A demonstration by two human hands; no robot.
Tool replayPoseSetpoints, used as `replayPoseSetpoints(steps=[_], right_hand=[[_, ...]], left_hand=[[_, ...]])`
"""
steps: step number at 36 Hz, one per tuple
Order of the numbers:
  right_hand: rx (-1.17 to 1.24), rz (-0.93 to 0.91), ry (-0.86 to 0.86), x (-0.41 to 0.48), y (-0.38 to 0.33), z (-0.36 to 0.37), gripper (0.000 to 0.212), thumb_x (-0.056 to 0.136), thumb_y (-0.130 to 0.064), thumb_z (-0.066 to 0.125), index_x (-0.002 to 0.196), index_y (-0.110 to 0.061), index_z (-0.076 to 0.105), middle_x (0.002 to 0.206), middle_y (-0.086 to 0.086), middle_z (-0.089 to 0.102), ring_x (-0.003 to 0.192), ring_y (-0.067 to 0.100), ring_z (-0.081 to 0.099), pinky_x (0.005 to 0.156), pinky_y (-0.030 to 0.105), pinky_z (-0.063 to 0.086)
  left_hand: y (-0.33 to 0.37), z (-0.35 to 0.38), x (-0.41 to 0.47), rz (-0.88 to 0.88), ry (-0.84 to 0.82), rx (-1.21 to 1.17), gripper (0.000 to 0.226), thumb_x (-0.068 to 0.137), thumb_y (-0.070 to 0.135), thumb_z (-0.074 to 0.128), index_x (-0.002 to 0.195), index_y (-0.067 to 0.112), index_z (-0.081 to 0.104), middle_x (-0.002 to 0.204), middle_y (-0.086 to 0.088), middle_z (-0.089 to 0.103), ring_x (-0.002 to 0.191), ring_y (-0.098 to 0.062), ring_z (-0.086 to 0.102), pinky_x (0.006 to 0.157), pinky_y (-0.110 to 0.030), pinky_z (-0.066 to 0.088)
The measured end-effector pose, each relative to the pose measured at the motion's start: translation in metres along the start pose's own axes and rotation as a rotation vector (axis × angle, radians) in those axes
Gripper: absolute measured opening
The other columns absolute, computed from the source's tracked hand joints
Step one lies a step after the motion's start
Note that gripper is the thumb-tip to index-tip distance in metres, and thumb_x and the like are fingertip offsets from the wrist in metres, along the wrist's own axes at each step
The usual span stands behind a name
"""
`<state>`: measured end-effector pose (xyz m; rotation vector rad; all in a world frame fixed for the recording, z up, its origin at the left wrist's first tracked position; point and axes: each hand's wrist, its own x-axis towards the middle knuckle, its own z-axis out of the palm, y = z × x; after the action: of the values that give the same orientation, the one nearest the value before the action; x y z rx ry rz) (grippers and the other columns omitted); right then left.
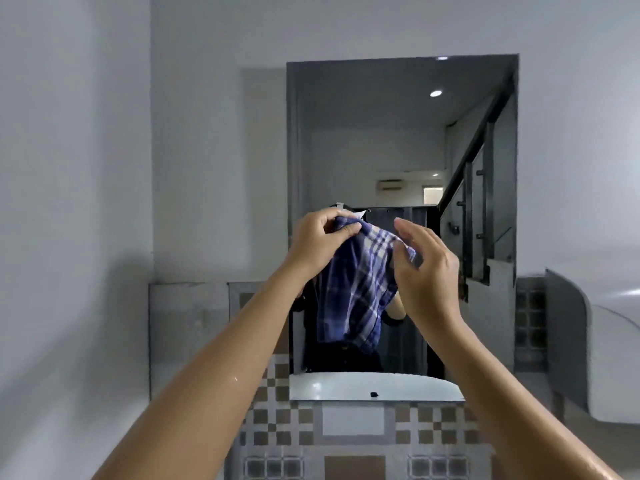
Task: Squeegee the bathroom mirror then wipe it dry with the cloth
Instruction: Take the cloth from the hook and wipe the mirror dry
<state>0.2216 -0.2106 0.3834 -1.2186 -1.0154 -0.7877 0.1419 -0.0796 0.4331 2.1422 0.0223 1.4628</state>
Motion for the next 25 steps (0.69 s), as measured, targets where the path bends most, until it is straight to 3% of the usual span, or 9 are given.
replayPoseSetpoints(steps=[2,4,7,11,15,19,23,25], right_hand=[[0.082,0.043,-0.052,0.007,-0.004,0.005,0.035,0.092,-0.010,0.050,0.127,-0.012,0.055,0.125,-0.003,0.059,0.106,0.001,0.057,0.096,0.015,0.042],[0.099,0.113,-0.147,0.016,-0.002,0.014,0.044,0.096,-0.019,0.045,0.140,-0.015,0.039,0.145,-0.001,0.042,0.134,0.010,0.037,0.113,0.030,0.029],[0.024,0.154,-0.242,0.035,0.010,0.032,0.057,0.099,-0.032,0.034,0.148,-0.019,0.008,0.158,-0.006,0.006,0.143,0.003,-0.001,0.118,0.027,0.003],[-0.042,0.078,-0.235,0.059,0.027,0.056,0.063,0.098,-0.039,0.028,0.147,-0.020,-0.007,0.157,-0.004,-0.015,0.139,0.002,-0.021,0.115,0.025,-0.011],[-0.117,0.040,-0.171,0.082,0.034,0.077,0.067,0.097,-0.042,0.029,0.147,-0.019,-0.009,0.156,0.000,-0.018,0.139,0.007,-0.022,0.113,0.027,-0.013],[-0.207,0.051,-0.086,0.098,0.034,0.097,0.069,0.096,-0.045,0.029,0.147,-0.018,-0.009,0.157,0.006,-0.013,0.143,0.017,-0.017,0.113,0.035,-0.016],[-0.297,0.017,-0.033,0.110,0.036,0.109,0.071,0.090,-0.055,0.018,0.147,-0.023,-0.010,0.157,0.012,-0.011,0.143,0.023,-0.016,0.112,0.039,-0.018],[-0.356,-0.018,-0.018,0.118,0.037,0.112,0.070,0.091,-0.056,0.018,0.147,-0.024,-0.008,0.157,0.014,-0.010,0.143,0.024,-0.016,0.112,0.041,-0.018]], left_hand=[[0.008,0.008,0.023,0.017,0.026,-0.006,0.007,0.083,0.015,0.068,0.089,0.014,0.070,0.080,0.009,0.067,0.075,0.000,0.059,0.073,-0.013,0.046],[0.015,0.012,0.044,0.027,0.048,-0.031,0.009,0.084,0.015,0.066,0.092,0.012,0.071,0.087,0.002,0.070,0.079,-0.004,0.062,0.075,-0.015,0.047],[0.023,0.012,0.071,0.041,0.048,-0.064,0.012,0.086,0.015,0.064,0.097,0.012,0.070,0.089,0.004,0.068,0.082,-0.003,0.062,0.077,-0.015,0.048],[0.032,0.010,0.098,0.083,-0.012,-0.057,0.015,0.088,0.012,0.061,0.101,0.009,0.067,0.094,0.003,0.065,0.085,0.001,0.060,0.081,-0.012,0.048],[0.035,0.007,0.115,0.095,-0.030,-0.099,0.018,0.090,0.010,0.057,0.106,0.004,0.065,0.099,-0.003,0.064,0.088,-0.004,0.060,0.080,-0.009,0.047],[0.027,0.001,0.121,0.126,-0.023,-0.012,0.028,0.095,0.022,0.051,0.118,0.011,0.060,0.111,0.002,0.062,0.104,-0.005,0.056,0.092,-0.015,0.043],[-0.006,-0.014,0.107,0.127,0.187,0.143,0.040,0.097,0.033,0.042,0.135,0.019,0.044,0.135,0.002,0.049,0.121,-0.007,0.046,0.103,-0.025,0.037],[-0.034,-0.020,0.093,0.127,0.256,0.335,0.047,0.098,0.035,0.038,0.141,0.020,0.033,0.150,0.001,0.031,0.137,-0.011,0.027,0.113,-0.032,0.026]])
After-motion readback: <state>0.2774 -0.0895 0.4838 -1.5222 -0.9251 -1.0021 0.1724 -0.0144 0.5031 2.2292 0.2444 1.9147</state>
